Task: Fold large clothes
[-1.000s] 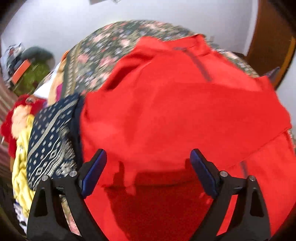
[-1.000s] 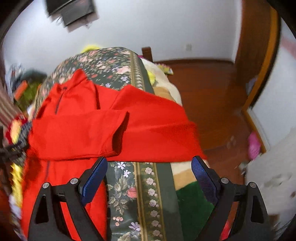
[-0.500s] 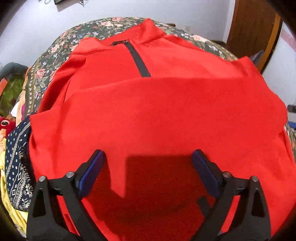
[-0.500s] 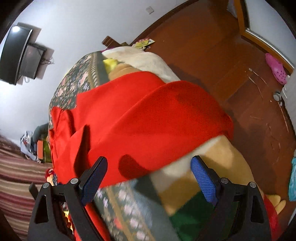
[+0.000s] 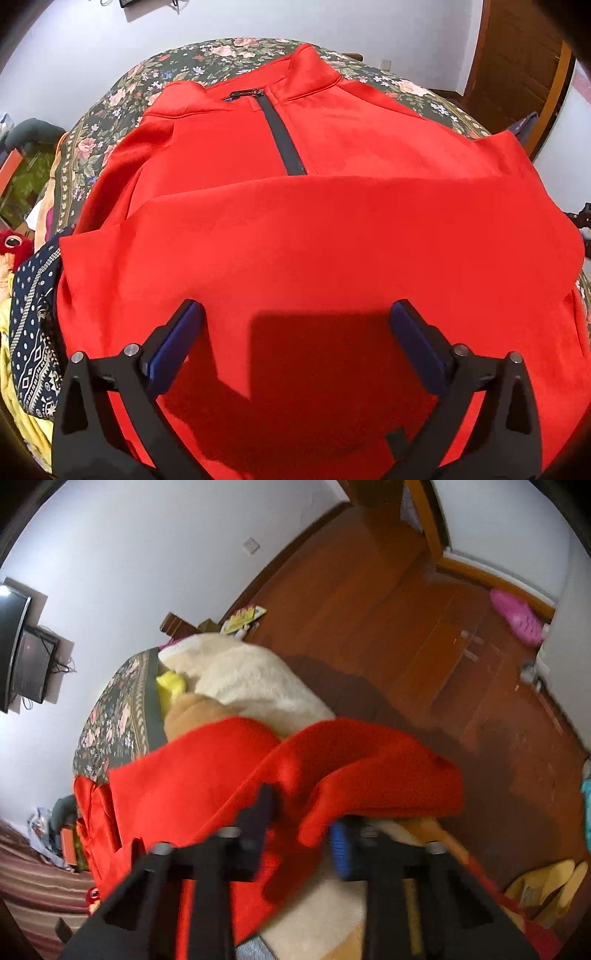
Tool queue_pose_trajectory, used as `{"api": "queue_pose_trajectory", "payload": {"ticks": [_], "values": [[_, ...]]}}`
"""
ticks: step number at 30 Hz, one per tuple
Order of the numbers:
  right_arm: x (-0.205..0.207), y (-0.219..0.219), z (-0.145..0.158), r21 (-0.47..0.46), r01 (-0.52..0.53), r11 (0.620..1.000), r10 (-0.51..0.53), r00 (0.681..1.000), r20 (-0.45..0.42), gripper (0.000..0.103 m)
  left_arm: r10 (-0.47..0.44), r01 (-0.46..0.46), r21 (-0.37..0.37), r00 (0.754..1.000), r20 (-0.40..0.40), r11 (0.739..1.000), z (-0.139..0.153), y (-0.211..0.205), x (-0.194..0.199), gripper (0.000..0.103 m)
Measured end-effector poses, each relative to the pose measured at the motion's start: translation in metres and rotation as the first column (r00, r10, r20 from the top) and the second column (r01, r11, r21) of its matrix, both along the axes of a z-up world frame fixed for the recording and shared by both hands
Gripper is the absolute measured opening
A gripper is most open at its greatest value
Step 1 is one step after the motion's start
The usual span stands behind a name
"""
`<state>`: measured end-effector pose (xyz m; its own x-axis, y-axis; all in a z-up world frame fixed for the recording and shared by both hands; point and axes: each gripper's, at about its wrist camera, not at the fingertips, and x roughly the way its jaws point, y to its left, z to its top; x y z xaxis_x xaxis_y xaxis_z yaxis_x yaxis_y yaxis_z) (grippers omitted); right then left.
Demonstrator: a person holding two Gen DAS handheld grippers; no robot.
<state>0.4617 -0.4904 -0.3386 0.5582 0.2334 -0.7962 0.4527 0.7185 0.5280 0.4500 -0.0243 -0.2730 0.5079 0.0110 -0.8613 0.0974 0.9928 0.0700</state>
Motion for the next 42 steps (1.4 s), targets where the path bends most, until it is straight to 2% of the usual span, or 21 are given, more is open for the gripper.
{"api": "queue_pose_trajectory", "payload": {"ticks": [4,6,10,14,17,19,22,24,27,30,33,36,39,42], "values": [[-0.007,0.007,0.044,-0.111,-0.045,0.993,0.054,0.995,0.082,0.009,-0.014,0.014,0.023,1.0,0.01,1.0,0.006,0.007,-0.015,0.103],[-0.009,0.014,0.069,-0.135,-0.061,0.989,0.079,0.989,0.128,0.008,-0.016,0.015,0.038,1.0,0.025,0.999,0.011,0.012,-0.022,0.103],[-0.01,0.046,0.136,-0.212,-0.111,0.971,0.162,0.956,0.244,0.006,-0.011,0.009,0.036,0.998,0.067,0.999,0.03,0.028,-0.039,0.103],[-0.011,0.109,0.2,-0.314,-0.201,0.928,0.303,0.897,0.322,0.006,0.007,-0.009,0.012,0.992,0.123,1.0,0.053,0.051,-0.058,0.103],[-0.012,0.171,0.23,-0.363,-0.294,0.884,0.422,0.835,0.352,0.006,0.024,-0.024,-0.005,0.988,0.15,1.0,0.064,0.067,-0.071,0.103],[-0.01,0.213,0.238,-0.373,-0.366,0.852,0.495,0.795,0.351,0.006,0.034,-0.032,-0.013,0.986,0.162,0.999,0.069,0.076,-0.078,0.103],[-0.008,0.281,0.231,-0.357,-0.482,0.8,0.59,0.739,0.324,0.006,0.05,-0.048,-0.019,0.983,0.178,0.999,0.074,0.094,-0.09,0.103],[-0.005,0.325,0.21,-0.331,-0.553,0.765,0.639,0.715,0.283,0.006,0.062,-0.061,-0.011,0.981,0.186,0.998,0.074,0.106,-0.099,0.103],[-0.003,0.376,0.164,-0.31,-0.626,0.716,0.691,0.7,0.183,0.007,0.075,-0.076,-0.002,0.98,0.185,0.997,0.071,0.123,-0.111,0.103],[-0.008,0.409,0.113,-0.277,-0.672,0.687,0.713,0.696,0.08,0.007,0.087,-0.089,0.007,0.98,0.177,0.996,0.065,0.138,-0.122,0.103],[-0.016,0.422,0.074,-0.293,-0.678,0.674,0.707,0.707,-0.01,0.007,0.1,-0.105,0.022,0.982,0.159,0.994,0.054,0.152,-0.132,0.103],[-0.02,0.421,0.045,-0.252,-0.7,0.668,0.698,0.707,-0.114,0.007,0.113,-0.118,0.031,0.984,0.141,0.992,0.045,0.16,-0.138,0.103],[-0.028,0.416,0.04,-0.229,-0.709,0.667,0.695,0.703,-0.151,0.007,0.122,-0.125,0.022,0.984,0.126,0.992,0.039,0.165,-0.141,0.103],[-0.03,0.41,0.037,-0.17,-0.733,0.658,0.699,0.679,-0.223,0.007,0.129,-0.13,0.009,0.985,0.114,0.991,0.036,0.165,-0.147,0.103]]}}
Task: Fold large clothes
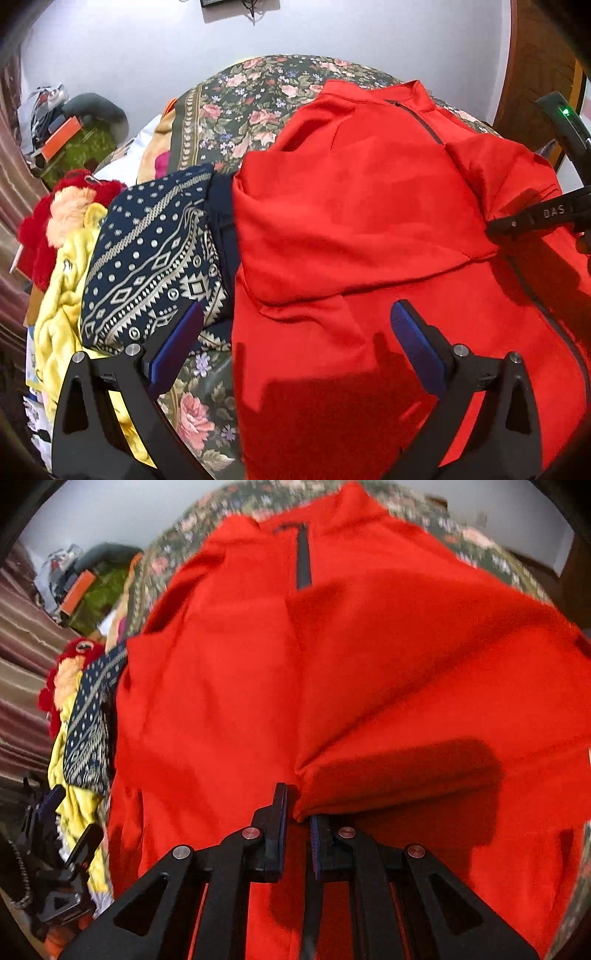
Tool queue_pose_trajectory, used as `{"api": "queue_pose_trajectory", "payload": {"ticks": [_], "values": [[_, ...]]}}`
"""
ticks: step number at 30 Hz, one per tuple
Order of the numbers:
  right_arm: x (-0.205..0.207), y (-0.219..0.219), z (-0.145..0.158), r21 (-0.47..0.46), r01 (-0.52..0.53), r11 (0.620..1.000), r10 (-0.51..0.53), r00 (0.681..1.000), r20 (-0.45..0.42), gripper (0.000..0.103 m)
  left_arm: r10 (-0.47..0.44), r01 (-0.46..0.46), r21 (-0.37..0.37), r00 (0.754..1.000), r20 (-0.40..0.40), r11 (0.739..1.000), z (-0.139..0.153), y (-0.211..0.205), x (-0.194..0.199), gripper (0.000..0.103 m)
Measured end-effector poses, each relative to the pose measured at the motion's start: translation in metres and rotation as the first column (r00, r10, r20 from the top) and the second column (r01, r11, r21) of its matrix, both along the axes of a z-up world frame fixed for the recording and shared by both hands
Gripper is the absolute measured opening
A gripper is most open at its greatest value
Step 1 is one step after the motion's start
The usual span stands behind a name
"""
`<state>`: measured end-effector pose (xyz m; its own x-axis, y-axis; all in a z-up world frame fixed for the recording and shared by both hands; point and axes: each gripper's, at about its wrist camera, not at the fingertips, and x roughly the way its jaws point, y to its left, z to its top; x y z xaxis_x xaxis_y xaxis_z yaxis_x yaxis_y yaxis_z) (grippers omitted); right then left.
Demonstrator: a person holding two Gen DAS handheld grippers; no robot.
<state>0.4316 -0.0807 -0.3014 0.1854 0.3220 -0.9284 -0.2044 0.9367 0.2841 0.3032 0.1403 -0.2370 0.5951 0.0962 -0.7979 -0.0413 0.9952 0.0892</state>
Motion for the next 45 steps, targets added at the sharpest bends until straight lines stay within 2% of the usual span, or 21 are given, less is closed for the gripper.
{"api": "queue_pose_trajectory", "payload": {"ticks": [4,6,9,12,16,19,24,28,32,37,40,41,45], "values": [[-0.003,-0.009,0.003,0.034,-0.031,0.999,0.035,0.994,-0.105,0.007,-0.008,0.008,-0.015,1.0,0.004,1.0,0.006,-0.007,-0.008,0.103],[-0.003,-0.02,0.004,0.075,-0.008,0.997,0.02,0.986,-0.164,0.007,-0.015,0.016,-0.018,1.0,0.011,1.0,0.012,-0.01,-0.011,0.103],[-0.006,-0.038,0.014,0.127,0.032,0.991,-0.007,0.982,-0.188,0.007,-0.03,0.031,-0.007,0.999,0.026,1.0,0.024,-0.019,-0.018,0.103],[-0.011,-0.047,0.036,0.15,0.043,0.988,-0.028,0.995,-0.099,0.007,-0.049,0.048,0.02,0.998,0.039,0.999,0.036,-0.03,-0.021,0.103],[-0.019,-0.05,0.072,0.062,0.036,0.997,-0.042,0.995,0.093,0.007,-0.077,0.074,0.054,0.995,0.057,0.996,0.049,-0.047,-0.022,0.103],[-0.028,-0.062,0.098,0.014,0.03,0.999,-0.032,0.977,0.212,0.007,-0.098,0.094,0.072,0.993,0.064,0.993,0.058,-0.062,-0.015,0.103],[-0.042,-0.103,0.135,0.006,0.046,0.999,-0.046,0.94,0.337,0.007,-0.173,0.166,0.081,0.982,0.083,0.983,0.078,-0.107,0.008,0.103],[-0.057,-0.143,0.156,-0.032,0.071,0.997,-0.051,0.903,0.426,0.007,-0.244,0.24,0.061,0.966,0.082,0.969,0.087,-0.149,0.031,0.103],[-0.067,-0.193,0.16,-0.049,0.124,0.991,-0.087,0.881,0.465,0.007,-0.322,0.32,0.048,0.945,0.057,0.946,0.083,-0.2,0.059,0.103],[-0.068,-0.251,0.144,0.007,0.205,0.979,-0.187,0.881,0.433,0.007,-0.412,0.411,0.056,0.911,0.007,0.91,0.062,-0.262,0.093,0.103],[-0.066,-0.277,0.126,0.028,0.245,0.969,-0.236,0.889,0.393,0.007,-0.464,0.467,0.069,0.884,-0.052,0.881,0.038,-0.297,0.115,0.092],[-0.065,-0.282,0.118,0.024,0.249,0.968,-0.24,0.894,0.378,0.007,-0.472,0.477,0.062,0.878,-0.074,0.877,0.032,-0.302,0.12,0.087],[-0.061,-0.289,0.096,-0.003,0.245,0.97,-0.229,0.91,0.346,0.007,-0.48,0.489,0.019,0.863,-0.156,0.872,-0.001,-0.316,0.139,0.078]]}}
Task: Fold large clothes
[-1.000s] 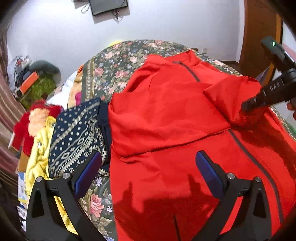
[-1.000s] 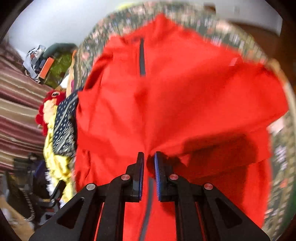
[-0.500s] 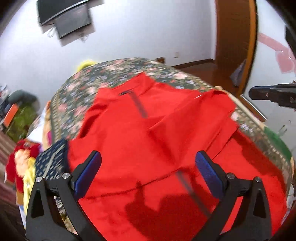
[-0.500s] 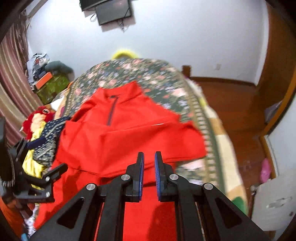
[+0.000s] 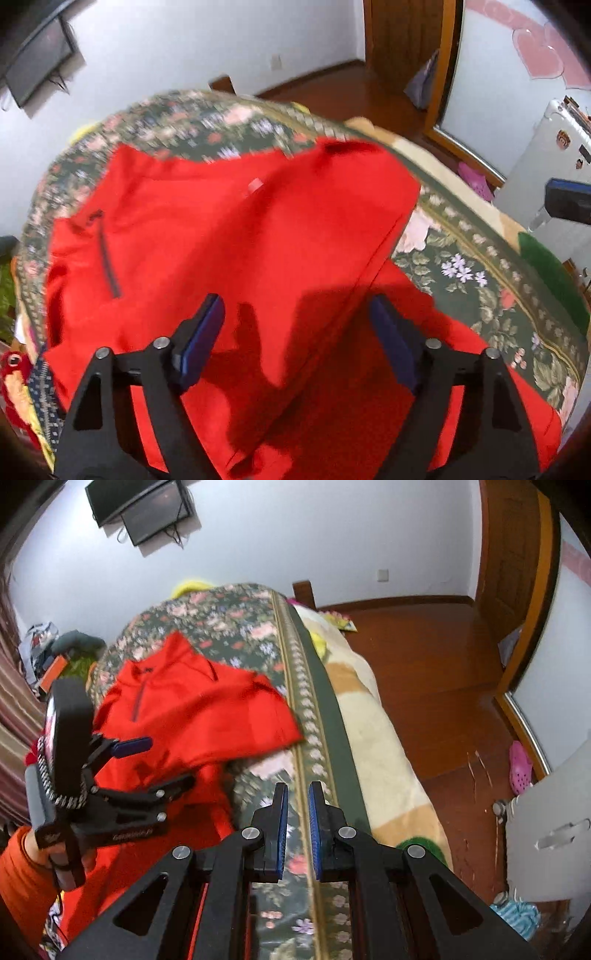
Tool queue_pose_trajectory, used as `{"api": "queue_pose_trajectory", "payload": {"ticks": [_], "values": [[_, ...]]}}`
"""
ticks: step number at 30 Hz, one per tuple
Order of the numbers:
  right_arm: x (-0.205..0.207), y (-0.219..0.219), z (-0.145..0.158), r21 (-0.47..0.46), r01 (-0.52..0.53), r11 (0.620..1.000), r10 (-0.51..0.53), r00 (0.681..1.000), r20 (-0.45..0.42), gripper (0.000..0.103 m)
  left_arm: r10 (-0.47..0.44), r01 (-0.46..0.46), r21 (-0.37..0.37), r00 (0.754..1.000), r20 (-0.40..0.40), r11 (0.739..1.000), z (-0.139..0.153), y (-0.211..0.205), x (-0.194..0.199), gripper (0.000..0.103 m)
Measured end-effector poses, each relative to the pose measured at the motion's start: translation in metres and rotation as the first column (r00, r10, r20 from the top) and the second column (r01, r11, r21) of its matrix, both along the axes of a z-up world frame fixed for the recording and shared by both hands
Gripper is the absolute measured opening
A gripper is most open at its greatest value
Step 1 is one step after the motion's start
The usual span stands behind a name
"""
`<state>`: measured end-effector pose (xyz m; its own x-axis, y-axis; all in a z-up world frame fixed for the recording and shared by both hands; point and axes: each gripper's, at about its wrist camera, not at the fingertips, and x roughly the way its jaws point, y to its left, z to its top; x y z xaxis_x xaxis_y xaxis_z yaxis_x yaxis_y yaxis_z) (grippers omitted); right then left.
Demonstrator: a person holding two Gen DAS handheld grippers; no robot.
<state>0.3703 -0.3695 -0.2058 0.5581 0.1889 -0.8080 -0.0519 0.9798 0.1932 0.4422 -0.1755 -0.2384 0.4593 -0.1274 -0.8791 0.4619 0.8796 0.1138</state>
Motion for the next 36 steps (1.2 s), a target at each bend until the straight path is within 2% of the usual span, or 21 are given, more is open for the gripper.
{"api": "queue_pose_trajectory", "payload": {"ticks": [4,5,7,9,11,14,18,20,22,24,26,27,29,31,33,36], "values": [[0.008,0.008,-0.019,0.007,-0.024,1.0,0.024,0.999,-0.034,0.007,0.016,-0.018,-0.043,0.999,-0.043,0.999,-0.017,0.001,0.011,0.071],[0.009,0.012,-0.023,0.011,-0.03,0.999,0.03,0.999,-0.042,0.007,0.013,-0.015,-0.059,0.999,-0.04,0.998,-0.018,0.001,0.013,0.065],[0.011,0.02,-0.028,0.017,-0.04,0.999,0.041,0.998,-0.053,0.007,0.007,-0.009,-0.077,1.0,-0.029,0.997,-0.014,-0.001,0.016,0.049],[0.013,0.028,-0.033,0.015,-0.053,0.999,0.054,0.997,-0.064,0.007,0.007,-0.009,-0.087,1.0,-0.028,0.996,-0.01,-0.003,0.019,0.023],[0.015,0.037,-0.036,0.013,-0.067,0.998,0.068,0.995,-0.07,0.007,0.015,-0.014,-0.073,1.0,0.015,0.997,0.002,-0.005,0.022,0.013],[0.021,0.049,-0.034,0.032,-0.091,0.995,0.093,0.993,-0.066,0.007,0.046,-0.037,-0.098,0.996,0.082,0.994,0.029,0.005,0.024,0.007],[0.033,0.071,-0.023,0.03,-0.126,0.992,0.127,0.991,-0.032,0.007,0.119,-0.082,-0.195,0.975,0.188,0.977,0.083,0.047,0.023,0.006],[0.04,0.086,-0.017,0.022,-0.15,0.988,0.15,0.989,-0.003,0.007,0.167,-0.114,-0.224,0.957,0.235,0.968,0.105,0.074,0.021,0.006],[0.047,0.099,-0.014,0.017,-0.171,0.985,0.171,0.985,0.012,0.007,0.227,-0.162,-0.231,0.93,0.29,0.959,0.123,0.107,0.015,0.006],[0.057,0.115,-0.018,-0.011,-0.19,0.982,0.19,0.982,0.01,0.007,0.279,-0.21,-0.233,0.904,0.325,0.95,0.13,0.14,0.006,0.006],[0.066,0.13,-0.029,-0.078,-0.212,0.974,0.212,0.977,-0.013,0.007,0.325,-0.266,-0.21,0.882,0.34,0.941,0.125,0.173,-0.003,0.006],[0.071,0.139,-0.038,-0.141,-0.224,0.964,0.221,0.975,-0.039,0.007,0.341,-0.286,-0.202,0.876,0.341,0.937,0.122,0.184,-0.006,0.006],[0.079,0.148,-0.059,-0.256,-0.223,0.941,0.207,0.975,-0.086,0.007,0.404,-0.362,-0.186,0.864,0.301,0.913,0.101,0.225,-0.018,0.006],[0.077,0.148,-0.069,-0.273,-0.233,0.933,0.219,0.972,-0.079,0.007,0.438,-0.396,-0.206,0.869,0.23,0.895,0.08,0.252,-0.029,0.006],[0.073,0.144,-0.068,-0.276,-0.229,0.933,0.218,0.973,-0.071,0.007,0.472,-0.437,-0.23,0.873,0.126,0.869,0.047,0.279,-0.046,0.007],[0.067,0.142,-0.07,-0.3,-0.224,0.927,0.211,0.974,-0.075,0.007,0.498,-0.484,-0.267,0.867,-0.019,0.833,0.002,0.3,-0.069,0.008]]}}
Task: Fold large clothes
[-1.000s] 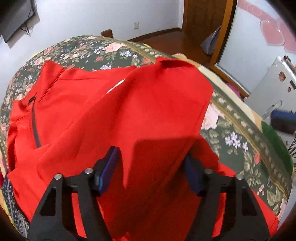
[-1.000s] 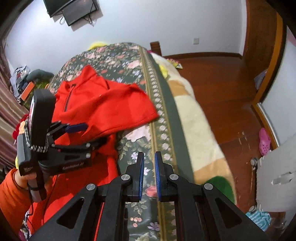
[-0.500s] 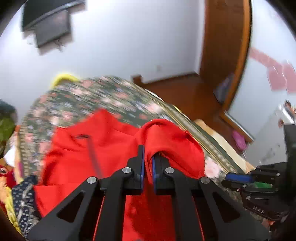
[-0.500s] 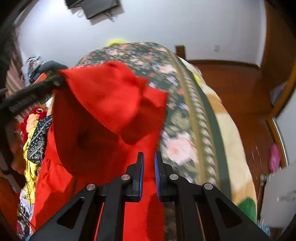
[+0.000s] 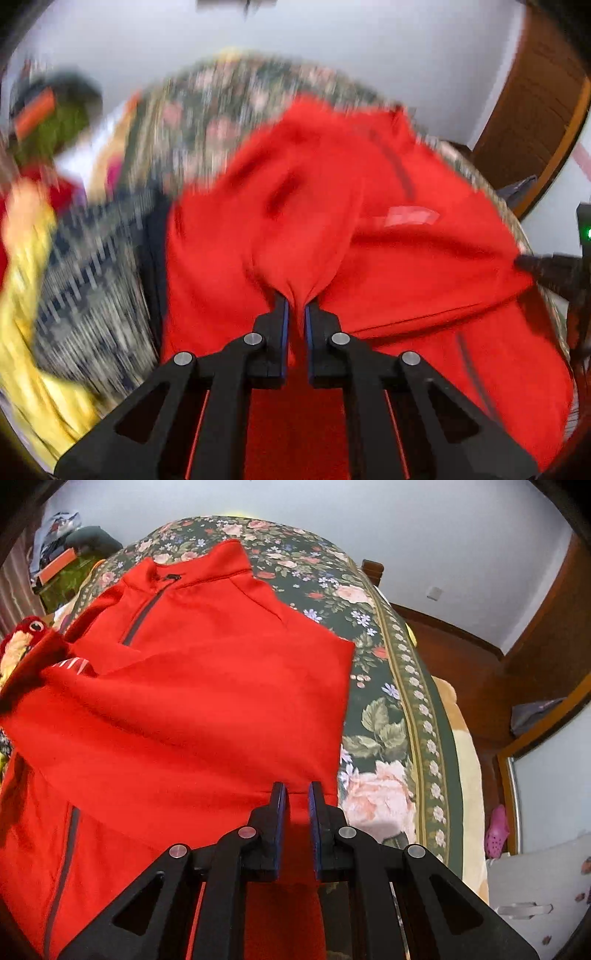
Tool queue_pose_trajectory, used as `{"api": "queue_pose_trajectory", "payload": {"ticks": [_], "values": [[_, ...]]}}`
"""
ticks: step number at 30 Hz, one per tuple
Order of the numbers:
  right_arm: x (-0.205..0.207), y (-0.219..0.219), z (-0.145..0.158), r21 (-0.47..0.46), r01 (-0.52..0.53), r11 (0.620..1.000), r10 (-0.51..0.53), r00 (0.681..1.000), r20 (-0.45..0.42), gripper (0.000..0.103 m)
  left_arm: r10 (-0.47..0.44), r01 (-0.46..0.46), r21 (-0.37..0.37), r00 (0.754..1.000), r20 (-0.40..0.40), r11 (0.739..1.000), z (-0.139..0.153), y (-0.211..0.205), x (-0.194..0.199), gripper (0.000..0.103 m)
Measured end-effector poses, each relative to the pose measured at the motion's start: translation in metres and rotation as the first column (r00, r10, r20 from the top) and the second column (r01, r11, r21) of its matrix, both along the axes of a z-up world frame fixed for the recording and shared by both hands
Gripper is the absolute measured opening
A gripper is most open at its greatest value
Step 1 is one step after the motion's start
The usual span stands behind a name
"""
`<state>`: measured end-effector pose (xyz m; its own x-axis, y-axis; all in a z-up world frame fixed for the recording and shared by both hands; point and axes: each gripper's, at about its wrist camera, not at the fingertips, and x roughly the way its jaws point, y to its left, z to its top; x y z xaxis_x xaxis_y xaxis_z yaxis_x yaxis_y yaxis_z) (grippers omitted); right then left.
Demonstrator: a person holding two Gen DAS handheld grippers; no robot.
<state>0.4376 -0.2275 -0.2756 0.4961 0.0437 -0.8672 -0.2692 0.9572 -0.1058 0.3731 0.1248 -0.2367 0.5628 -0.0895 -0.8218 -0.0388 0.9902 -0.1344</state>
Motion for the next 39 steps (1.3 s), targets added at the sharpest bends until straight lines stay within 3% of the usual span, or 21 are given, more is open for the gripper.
{"api": "queue_pose_trajectory", "payload": {"ticks": [2,3,5,6,7,10,12,14,15,19,24,31,37,39], "values": [[-0.003,0.001,-0.002,-0.035,-0.002,0.999,0.003,1.0,0.011,0.008,0.024,-0.027,-0.054,0.998,-0.065,0.998,-0.033,0.006,-0.016,0.011],[-0.004,0.003,-0.002,-0.055,-0.003,0.998,0.004,1.0,0.017,0.012,0.034,-0.039,-0.059,0.996,-0.081,0.997,-0.041,0.008,-0.021,0.018],[-0.006,0.004,-0.003,-0.135,0.027,0.99,-0.021,0.999,0.049,0.056,0.05,-0.058,-0.098,0.996,-0.078,0.993,-0.054,0.011,-0.032,0.019],[-0.007,0.002,-0.005,-0.186,0.058,0.981,-0.044,0.996,0.08,0.098,0.059,-0.065,-0.113,0.996,-0.06,0.991,-0.054,0.013,-0.036,0.019],[-0.008,-0.004,-0.007,-0.202,0.074,0.977,-0.052,0.993,0.11,0.103,0.059,-0.066,-0.124,0.996,-0.062,0.99,-0.053,0.015,-0.038,0.02],[-0.009,-0.025,-0.009,-0.075,0.082,0.994,-0.079,0.996,0.049,0.103,0.045,-0.054,-0.134,0.996,-0.071,0.99,-0.049,0.015,-0.038,0.029],[-0.009,-0.033,-0.005,-0.025,0.095,0.995,-0.095,0.995,0.028,0.103,0.037,-0.045,-0.107,0.997,-0.071,0.993,-0.043,0.011,-0.039,0.056],[-0.012,-0.033,-0.002,-0.025,0.091,0.996,-0.09,0.995,0.032,0.103,0.03,-0.034,-0.098,0.998,-0.048,0.995,-0.035,0.006,-0.041,0.071],[-0.014,-0.03,0.0,-0.032,0.082,0.996,-0.081,0.996,0.039,0.103,0.026,-0.03,-0.097,0.999,-0.039,0.995,-0.032,0.004,-0.042,0.074],[-0.023,-0.013,0.006,-0.037,0.03,0.999,-0.028,0.998,0.055,0.103,0.03,-0.035,-0.108,0.999,-0.042,0.994,-0.031,0.002,-0.032,0.074],[-0.028,0.003,0.021,0.017,-0.02,1.0,0.018,0.996,0.086,0.103,0.127,-0.133,-0.122,0.99,-0.056,0.984,-0.037,0.02,-0.013,0.074],[0.002,0.032,0.037,0.091,-0.073,0.993,0.065,0.994,0.089,0.103,0.177,-0.177,-0.075,0.984,0.002,0.981,-0.023,0.046,-0.032,0.074],[0.047,0.044,-0.001,-0.06,-0.014,0.998,0.014,1.0,0.007,0.103,0.227,-0.229,-0.012,0.971,-0.076,0.973,-0.048,0.082,-0.06,0.074],[0.055,0.04,-0.011,-0.133,0.005,0.991,0.0,0.999,0.032,0.103,0.242,-0.245,-0.009,0.964,-0.11,0.97,-0.059,0.093,-0.07,0.074]]}}
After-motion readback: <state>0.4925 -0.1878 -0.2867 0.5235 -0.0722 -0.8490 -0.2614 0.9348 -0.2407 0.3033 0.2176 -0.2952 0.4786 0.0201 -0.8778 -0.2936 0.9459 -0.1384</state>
